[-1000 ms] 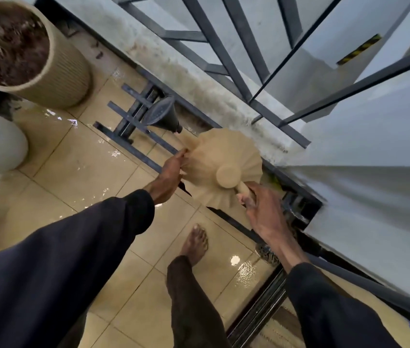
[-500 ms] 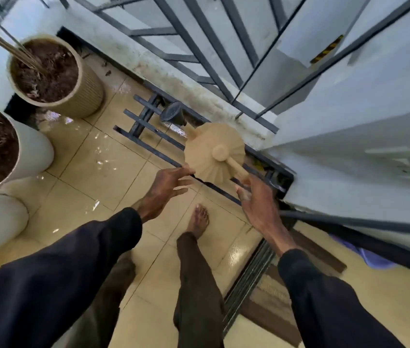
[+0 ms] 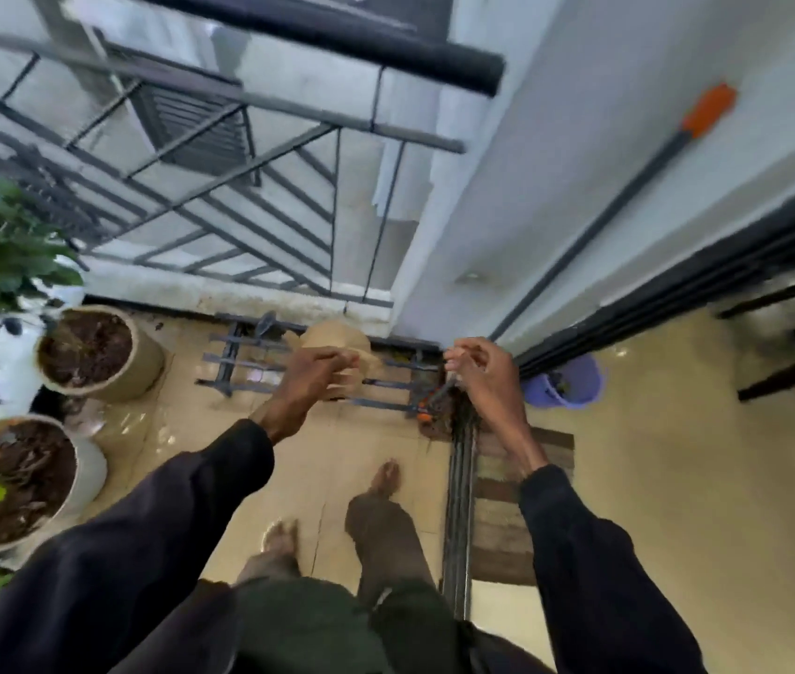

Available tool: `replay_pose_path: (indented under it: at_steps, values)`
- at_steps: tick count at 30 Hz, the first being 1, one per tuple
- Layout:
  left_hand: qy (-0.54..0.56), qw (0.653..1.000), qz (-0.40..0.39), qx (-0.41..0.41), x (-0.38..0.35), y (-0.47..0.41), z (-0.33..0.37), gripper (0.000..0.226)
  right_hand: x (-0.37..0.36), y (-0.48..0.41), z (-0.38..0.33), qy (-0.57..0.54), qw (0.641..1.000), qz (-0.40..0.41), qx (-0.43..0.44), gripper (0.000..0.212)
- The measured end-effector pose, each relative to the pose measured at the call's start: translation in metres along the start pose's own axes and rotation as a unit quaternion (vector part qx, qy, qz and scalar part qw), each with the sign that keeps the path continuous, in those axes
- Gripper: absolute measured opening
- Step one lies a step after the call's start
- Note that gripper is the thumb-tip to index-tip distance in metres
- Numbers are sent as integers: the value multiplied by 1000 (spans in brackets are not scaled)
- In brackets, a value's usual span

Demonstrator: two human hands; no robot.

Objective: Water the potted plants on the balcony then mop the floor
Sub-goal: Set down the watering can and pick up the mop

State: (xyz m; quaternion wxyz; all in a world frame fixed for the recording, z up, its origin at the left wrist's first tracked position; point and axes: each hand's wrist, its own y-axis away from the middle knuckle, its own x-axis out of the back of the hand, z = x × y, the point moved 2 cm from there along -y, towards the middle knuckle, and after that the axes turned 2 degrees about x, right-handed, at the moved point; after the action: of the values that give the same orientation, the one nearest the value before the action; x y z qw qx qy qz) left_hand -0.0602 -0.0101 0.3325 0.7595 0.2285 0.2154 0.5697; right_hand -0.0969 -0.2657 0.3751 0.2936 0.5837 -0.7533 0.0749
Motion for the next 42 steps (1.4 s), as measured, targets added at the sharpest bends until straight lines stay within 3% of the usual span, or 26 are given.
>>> replay_pose_path:
  at_steps: [6, 13, 16, 19, 22, 26, 29, 33, 35, 40, 42]
  values:
    - [-32, 998, -31, -34, -77, -3, 46, 19, 65, 7, -13, -34, 997, 72, 12, 19]
    - [-97, 992, -43, -75, -193, -73, 103, 26, 153, -46, -11, -33, 992, 108, 56, 30]
    - [-132, 983, -31, -124, -248, -112, 131, 33, 184, -62, -9, -38, 991, 104, 73, 29]
    - [-136, 983, -17, -126, -293, -145, 150, 54, 204, -72, -3, -47, 993, 76, 76, 29]
    - [-162, 978, -31, -127, -320, -167, 160, 72, 219, -75, 3, -50, 994, 51, 80, 30]
    - [-198, 969, -34, -142, -335, -185, 161, 77, 235, -78, 12, -41, 995, 28, 82, 35]
    - [-213, 967, -25, -138, -339, -187, 163, 69, 243, -77, 19, -35, 997, 15, 74, 37]
    - [-217, 966, -3, -143, -340, -180, 165, 35, 244, -73, 23, -25, 995, 13, 92, 35]
    - [-227, 963, -13, -144, -335, -167, 157, 29, 244, -68, 17, -11, 993, 20, 115, 34]
    - [-227, 955, -87, -168, -324, -119, 123, 19, 238, -61, -8, 8, 975, 54, 216, 69]
    - [-236, 949, -102, -180, -329, -101, 113, 7, 237, -62, -20, -18, 971, 71, 227, 71]
